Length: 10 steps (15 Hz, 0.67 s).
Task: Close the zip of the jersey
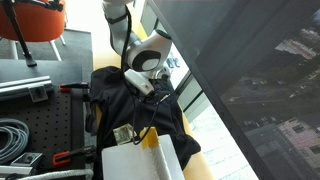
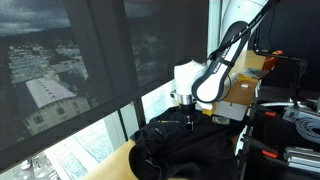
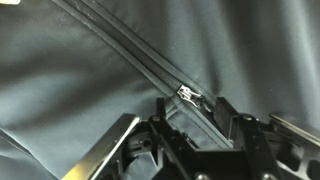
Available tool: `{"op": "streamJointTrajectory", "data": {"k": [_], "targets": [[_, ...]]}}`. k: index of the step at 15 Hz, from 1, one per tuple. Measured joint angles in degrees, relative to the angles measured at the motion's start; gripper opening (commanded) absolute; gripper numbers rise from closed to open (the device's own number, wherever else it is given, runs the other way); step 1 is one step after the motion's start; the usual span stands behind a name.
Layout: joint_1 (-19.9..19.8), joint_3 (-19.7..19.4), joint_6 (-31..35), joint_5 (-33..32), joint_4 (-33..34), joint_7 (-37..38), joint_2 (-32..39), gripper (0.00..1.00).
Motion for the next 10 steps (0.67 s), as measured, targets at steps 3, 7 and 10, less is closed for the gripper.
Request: {"op": "streamJointTrajectory", "data": {"k": [3,7,10], "targets": [[0.1,0.2,0.0,-0.2,0.0,-0.2,0.0,0.53],[0.7,0.2,0.0,-0.5,-0.1,-0.2,0.0,0.43],[0.7,0.1,0.0,-0.7,-0.1,-0.2,0.1,0.16]]}}
